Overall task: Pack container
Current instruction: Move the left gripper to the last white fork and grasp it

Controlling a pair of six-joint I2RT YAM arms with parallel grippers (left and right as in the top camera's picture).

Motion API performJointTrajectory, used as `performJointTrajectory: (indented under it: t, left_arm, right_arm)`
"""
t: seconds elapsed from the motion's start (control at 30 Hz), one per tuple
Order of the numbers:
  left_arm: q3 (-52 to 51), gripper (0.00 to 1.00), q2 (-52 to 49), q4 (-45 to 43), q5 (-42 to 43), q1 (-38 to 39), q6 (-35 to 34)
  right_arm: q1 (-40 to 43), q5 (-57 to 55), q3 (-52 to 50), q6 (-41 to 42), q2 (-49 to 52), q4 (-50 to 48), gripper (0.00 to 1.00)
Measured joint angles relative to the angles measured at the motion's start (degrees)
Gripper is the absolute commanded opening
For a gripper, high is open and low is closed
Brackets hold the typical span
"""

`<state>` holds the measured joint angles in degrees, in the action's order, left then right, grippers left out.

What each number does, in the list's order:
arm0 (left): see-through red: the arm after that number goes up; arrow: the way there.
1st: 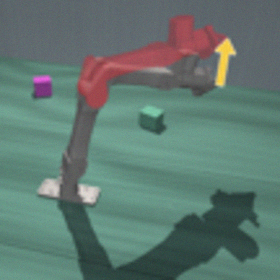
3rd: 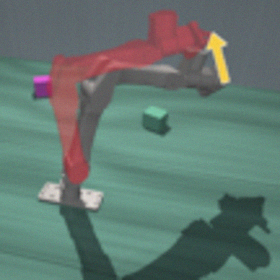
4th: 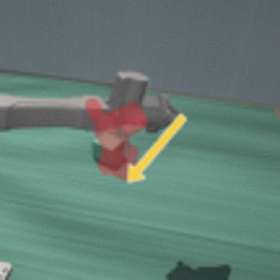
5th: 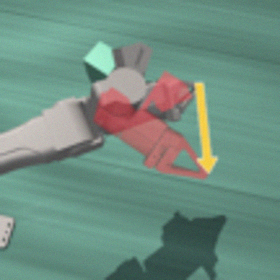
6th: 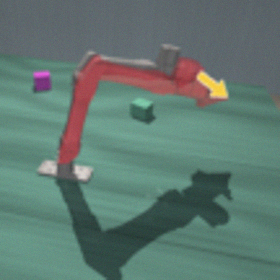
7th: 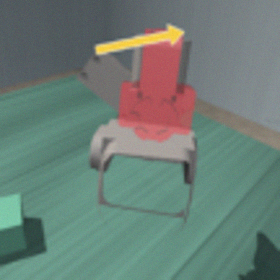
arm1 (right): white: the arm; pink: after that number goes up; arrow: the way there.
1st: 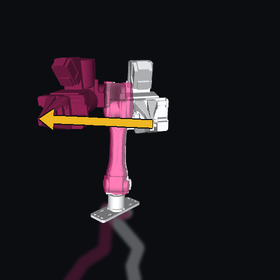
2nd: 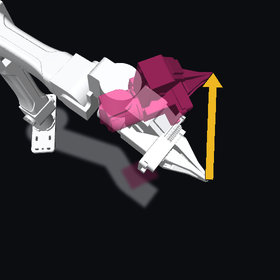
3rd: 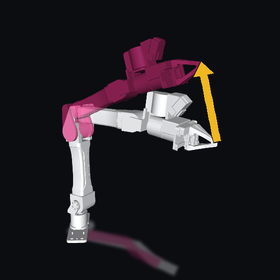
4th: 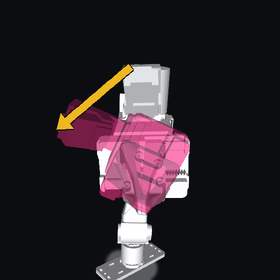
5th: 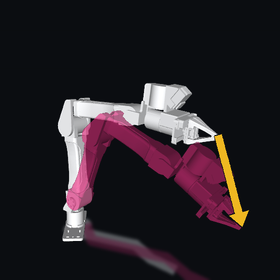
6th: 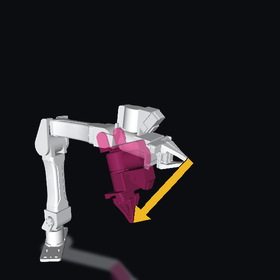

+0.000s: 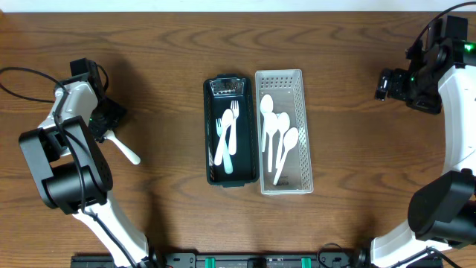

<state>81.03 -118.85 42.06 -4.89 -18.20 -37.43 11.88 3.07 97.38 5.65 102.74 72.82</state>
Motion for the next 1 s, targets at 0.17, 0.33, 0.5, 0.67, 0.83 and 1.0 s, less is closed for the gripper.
performJointTrajectory:
  t: [0.17,0.33,0.5,0.67,0.83,1.0]
  left_arm:
    - [-0.79,0.69,0.20,-0.90,0.02,0.00,0.00]
    - [-2.91,0.64,1.31,-3.08,0.04,0.00,-0.02]
    - [-3.30,0.47,1.44,-3.69,0.46,0.13,-0.11]
    - [-3.32,0.32,1.44,-3.58,0.44,0.28,0.09]
    - [-3.32,0.20,1.55,-3.41,0.42,0.28,0.87]
    - [-3.28,0.15,2.23,0.63,0.02,0.42,3.52]
  right_arm:
    - [0.00,0.00,0.00,0.00,-0.02,0.07,0.95]
    - [0.00,0.00,0.00,0.00,-0.02,0.09,0.95]
    - [0.00,0.00,0.00,0.00,0.00,0.09,0.95]
    - [0.00,0.00,0.00,0.00,-0.02,0.17,0.95]
    - [0.00,0.00,0.00,0.00,-0.02,0.22,0.95]
    - [0.00,0.00,0.00,0.00,-0.02,0.20,0.95]
